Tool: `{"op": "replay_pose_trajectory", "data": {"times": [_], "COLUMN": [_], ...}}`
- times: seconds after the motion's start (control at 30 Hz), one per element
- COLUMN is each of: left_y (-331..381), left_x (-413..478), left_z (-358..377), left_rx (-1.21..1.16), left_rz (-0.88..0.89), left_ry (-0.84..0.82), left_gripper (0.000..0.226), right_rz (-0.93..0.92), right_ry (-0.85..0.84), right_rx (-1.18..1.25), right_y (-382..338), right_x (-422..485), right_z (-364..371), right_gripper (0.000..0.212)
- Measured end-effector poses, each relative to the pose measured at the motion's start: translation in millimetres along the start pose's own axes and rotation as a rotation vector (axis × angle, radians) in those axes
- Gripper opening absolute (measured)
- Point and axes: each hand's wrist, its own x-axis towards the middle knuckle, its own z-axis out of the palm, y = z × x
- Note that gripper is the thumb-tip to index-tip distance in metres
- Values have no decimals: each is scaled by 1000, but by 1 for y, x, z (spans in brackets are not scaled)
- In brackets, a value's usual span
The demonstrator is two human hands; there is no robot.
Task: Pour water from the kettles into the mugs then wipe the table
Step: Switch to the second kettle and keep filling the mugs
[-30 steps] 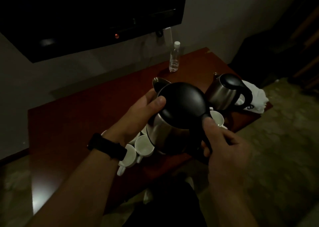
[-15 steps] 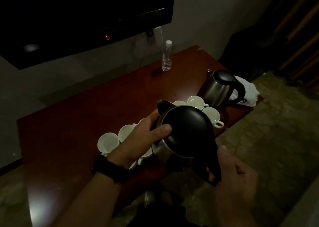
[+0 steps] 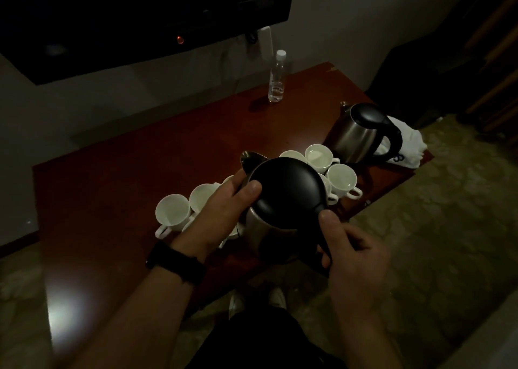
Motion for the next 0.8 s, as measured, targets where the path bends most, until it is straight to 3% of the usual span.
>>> {"op": "replay_pose_trajectory", "data": {"times": [0.17,0.23,0.3,0.43,0.5,0.63,0.8], "left_y": [-27,-38,-44,-52,-50,-43,-40], "left_x": [-5,-7,-11,-10,-7,-4,1], "left_z": [27,36,40,42,43,42,43], "left_rx": [-116,-119,-107,-114,-125,-80,-23], "left_rz": [-12,20,65,121,127,170,184], "left_ry": [243,298,273,273,258,257,259], "left_gripper": [82,75,74,101,107,96,110], "right_rz": [65,89,84,40,33,15,-36], "right_ry": [-78,-113,-163,-241,-256,-267,-281], "right_rx": [-19,-47,-91,-107,-133,-118,-107], "right_y": [11,13,14,11,11,3,-1], "right_x": [17,26,35,54,61,72,86], "right_z": [-11,-15,-18,-19,-20,-19,-20], "right_gripper": [61,71,71,44,49,57,55]}}
